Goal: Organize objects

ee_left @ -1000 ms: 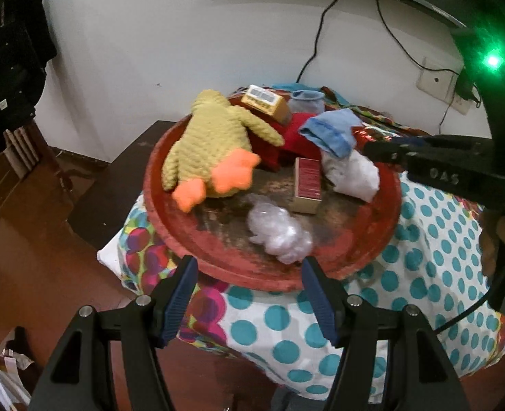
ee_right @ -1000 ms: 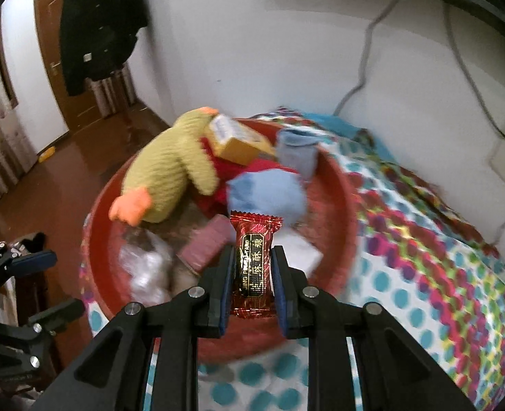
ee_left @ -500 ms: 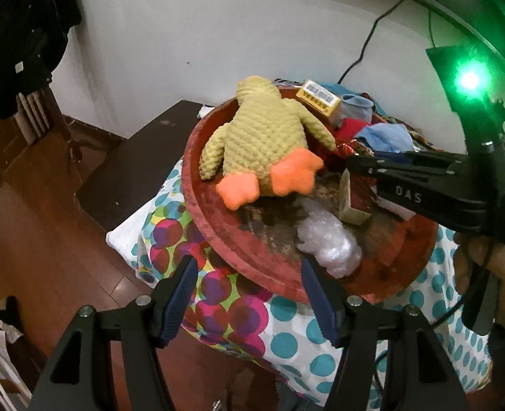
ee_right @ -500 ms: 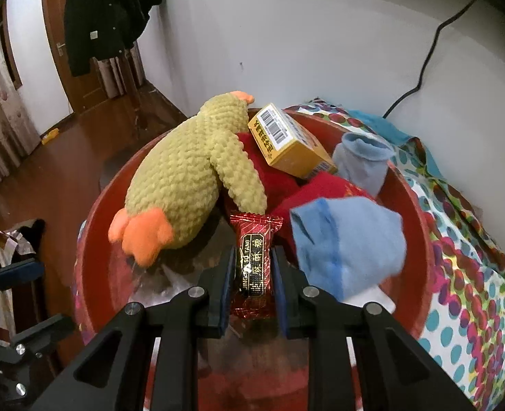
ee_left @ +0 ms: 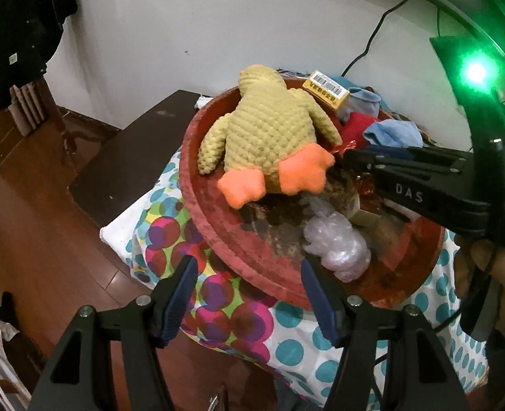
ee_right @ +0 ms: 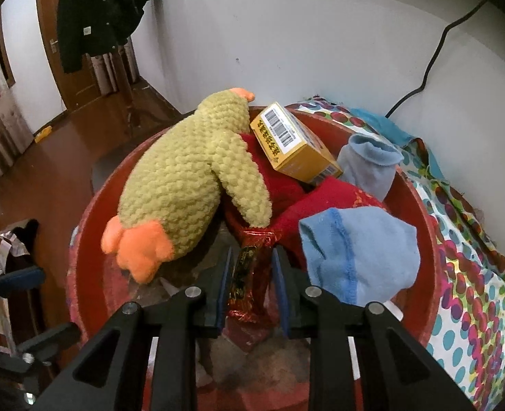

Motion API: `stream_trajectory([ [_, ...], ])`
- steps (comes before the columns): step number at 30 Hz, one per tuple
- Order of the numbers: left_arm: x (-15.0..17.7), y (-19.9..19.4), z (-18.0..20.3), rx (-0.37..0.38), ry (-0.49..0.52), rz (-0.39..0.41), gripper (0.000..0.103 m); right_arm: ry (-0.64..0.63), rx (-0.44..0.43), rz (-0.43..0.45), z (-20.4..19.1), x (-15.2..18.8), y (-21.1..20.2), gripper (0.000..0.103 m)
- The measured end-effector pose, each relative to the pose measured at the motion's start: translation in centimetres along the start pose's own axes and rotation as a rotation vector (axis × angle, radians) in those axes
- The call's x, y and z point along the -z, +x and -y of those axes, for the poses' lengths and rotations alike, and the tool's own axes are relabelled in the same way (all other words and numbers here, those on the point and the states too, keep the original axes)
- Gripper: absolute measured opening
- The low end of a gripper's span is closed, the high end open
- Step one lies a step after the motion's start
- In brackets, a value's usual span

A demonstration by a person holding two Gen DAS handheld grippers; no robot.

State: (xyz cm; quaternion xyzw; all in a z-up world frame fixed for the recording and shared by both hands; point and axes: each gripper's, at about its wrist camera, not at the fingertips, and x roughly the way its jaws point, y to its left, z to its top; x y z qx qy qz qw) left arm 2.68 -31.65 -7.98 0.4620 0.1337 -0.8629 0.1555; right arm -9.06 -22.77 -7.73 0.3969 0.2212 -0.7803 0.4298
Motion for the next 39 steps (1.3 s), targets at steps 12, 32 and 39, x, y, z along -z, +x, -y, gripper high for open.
stream_trajectory([
  [12, -1.3, -1.1, 0.6, -0.090, 0.010, 0.007, 0.064, 0.088, 0.104, 0.073, 0.8, 2.6, -7.6, 0.094],
  [32, -2.3, -3.6, 5.0, -0.058, 0.025, 0.108, 0.064, 0.109, 0.174, 0.066, 2.7, 5.4, -12.3, 0.101],
  [39, -2.1, -1.4, 5.9, -0.051, 0.099, -0.003, 0.064, 0.115, 0.166, 0.046, 2.8, 5.7, -11.6, 0.101],
])
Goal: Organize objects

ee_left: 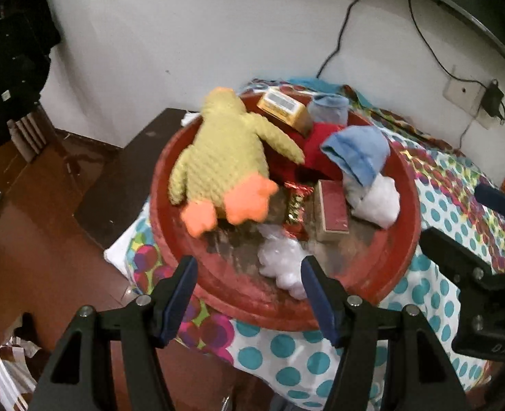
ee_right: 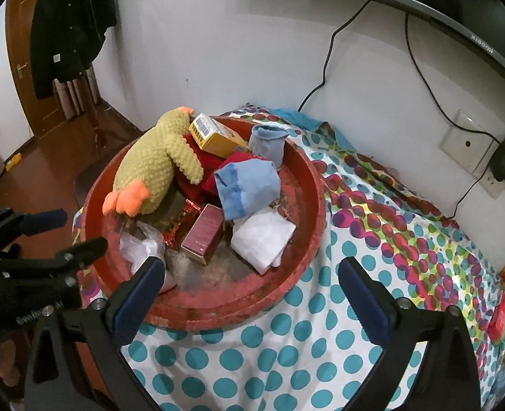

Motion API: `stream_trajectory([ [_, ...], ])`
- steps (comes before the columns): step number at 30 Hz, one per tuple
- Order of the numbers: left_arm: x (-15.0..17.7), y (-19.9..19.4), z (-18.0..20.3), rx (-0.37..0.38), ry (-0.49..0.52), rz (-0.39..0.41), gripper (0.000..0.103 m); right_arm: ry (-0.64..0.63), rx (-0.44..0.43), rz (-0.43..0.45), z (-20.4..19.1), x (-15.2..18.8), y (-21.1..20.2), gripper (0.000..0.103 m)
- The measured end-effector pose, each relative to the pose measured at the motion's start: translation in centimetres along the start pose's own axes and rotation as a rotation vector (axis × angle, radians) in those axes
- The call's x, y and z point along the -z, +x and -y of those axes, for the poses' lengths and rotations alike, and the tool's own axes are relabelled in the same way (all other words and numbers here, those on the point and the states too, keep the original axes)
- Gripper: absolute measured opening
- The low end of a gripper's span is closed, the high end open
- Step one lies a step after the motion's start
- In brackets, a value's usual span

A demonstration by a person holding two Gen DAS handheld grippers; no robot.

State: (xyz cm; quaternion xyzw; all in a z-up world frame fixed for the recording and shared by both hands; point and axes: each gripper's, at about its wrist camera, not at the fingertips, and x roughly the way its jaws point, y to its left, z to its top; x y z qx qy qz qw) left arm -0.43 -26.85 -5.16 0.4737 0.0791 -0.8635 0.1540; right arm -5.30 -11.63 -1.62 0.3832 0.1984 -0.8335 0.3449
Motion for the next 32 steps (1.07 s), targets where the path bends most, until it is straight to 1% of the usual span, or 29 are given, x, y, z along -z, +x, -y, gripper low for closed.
stream_trajectory([
  [4, 0.28, 0.00, 0.34, 0.016, 0.002, 0.020, 0.064, -0.001, 0.009, -0.019, -0.22, 0.06, 0.18, 0.101],
  [6, 0.23, 0.17, 0.22, 0.021, -0.013, 0.006, 0.064, -0.005, 0.016, -0.026, -0.42, 0.07, 0.15, 0.101],
  [11, 0.01, 0.35, 0.15, -0.017, -0.011, 0.000, 0.064, 0.007, 0.050, -0.038, -0.66, -0.08, -0.06, 0.101],
  [15, 0.03, 0.35, -0.18, -0.026, -0.016, -0.007, 0.064, 0.050, 0.068, -0.080, -0.54, -0.05, 0.11, 0.101],
  [20, 0.09, 0.59, -0.22, -0.016, -0.025, -0.027, 0.064, 0.043, 0.080, -0.084, -0.90, 0.35, -0.19, 0.101],
  [24, 0.10, 0.50, 0.14, -0.015, -0.014, -0.022, 0.064, 0.042, 0.087, -0.086, -0.84, 0.40, -0.28, 0.101],
  [27, 0.09, 0.35, 0.07, 0.006, -0.023, -0.011, 0.064, 0.043, 0.092, -0.093, -0.67, 0.43, -0.14, 0.101],
  [29, 0.07, 0.31, 0.02, -0.003, -0.030, -0.004, 0.064, 0.041, 0.091, -0.095, -0.58, 0.54, -0.07, 0.101],
  [32, 0.10, 0.23, 0.28, -0.017, -0.016, -0.001, 0.064, 0.040, 0.096, -0.104, -0.53, 0.65, 0.15, 0.101],
])
